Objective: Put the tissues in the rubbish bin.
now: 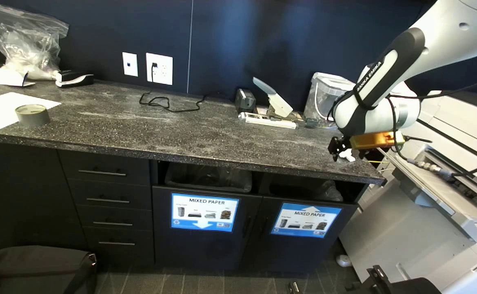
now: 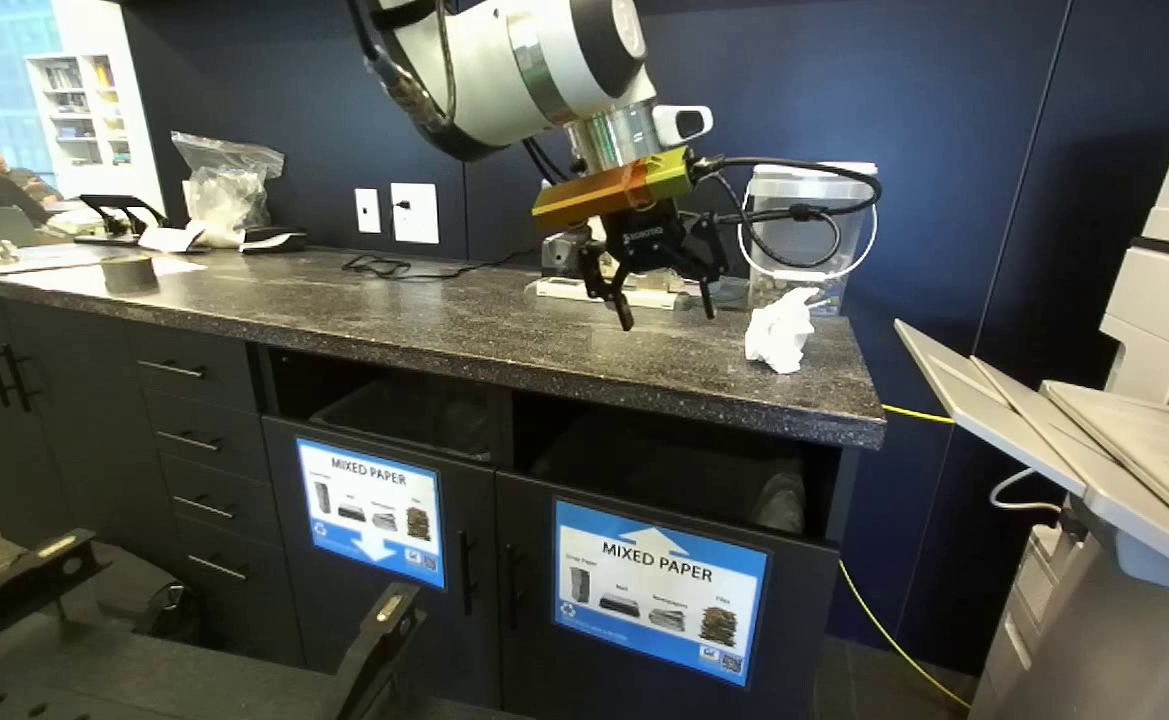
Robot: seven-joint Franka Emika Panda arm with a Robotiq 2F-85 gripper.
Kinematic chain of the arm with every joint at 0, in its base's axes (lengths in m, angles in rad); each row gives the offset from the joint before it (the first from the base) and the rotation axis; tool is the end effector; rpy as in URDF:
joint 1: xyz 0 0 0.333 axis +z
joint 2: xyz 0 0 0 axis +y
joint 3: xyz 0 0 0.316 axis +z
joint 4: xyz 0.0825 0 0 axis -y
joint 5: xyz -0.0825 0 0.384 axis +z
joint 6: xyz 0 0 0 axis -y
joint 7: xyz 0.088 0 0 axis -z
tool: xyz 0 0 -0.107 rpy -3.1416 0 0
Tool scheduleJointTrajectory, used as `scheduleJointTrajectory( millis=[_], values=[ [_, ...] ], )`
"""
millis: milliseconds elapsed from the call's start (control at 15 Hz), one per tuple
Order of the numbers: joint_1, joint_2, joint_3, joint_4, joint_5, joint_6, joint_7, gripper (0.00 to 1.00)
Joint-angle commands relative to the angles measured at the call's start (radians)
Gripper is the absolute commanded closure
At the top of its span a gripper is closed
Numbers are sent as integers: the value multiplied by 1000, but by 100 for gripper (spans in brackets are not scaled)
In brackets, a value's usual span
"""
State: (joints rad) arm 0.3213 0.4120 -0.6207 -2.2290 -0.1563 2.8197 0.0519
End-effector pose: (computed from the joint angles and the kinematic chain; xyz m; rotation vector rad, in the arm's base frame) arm 0.5492 -0.1594 0.2430 2.7983 -0.1939 0.2820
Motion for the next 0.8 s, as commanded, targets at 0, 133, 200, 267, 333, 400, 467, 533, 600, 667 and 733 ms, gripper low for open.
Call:
scheduleJointTrajectory(
  millis=[0, 133, 200, 267, 333, 400, 467, 533, 600, 667, 733],
  values=[
    [-146, 66, 109, 163, -13, -74, 105, 0],
    [-227, 107, 161, 245, 0, -95, 135, 0],
    [-261, 127, 181, 281, 6, -102, 146, 0],
    [-293, 153, 197, 322, 11, -105, 155, 0],
    [-326, 175, 216, 358, 22, -104, 161, 0],
    [-350, 199, 228, 395, 27, -107, 170, 0],
    [-385, 221, 255, 432, 47, -111, 163, 0],
    [-414, 240, 280, 464, 67, -113, 156, 0],
    [-445, 258, 309, 496, 91, -118, 144, 0],
    [-476, 275, 341, 525, 119, -121, 130, 0],
    [-500, 292, 367, 555, 141, -125, 121, 0]
  ],
)
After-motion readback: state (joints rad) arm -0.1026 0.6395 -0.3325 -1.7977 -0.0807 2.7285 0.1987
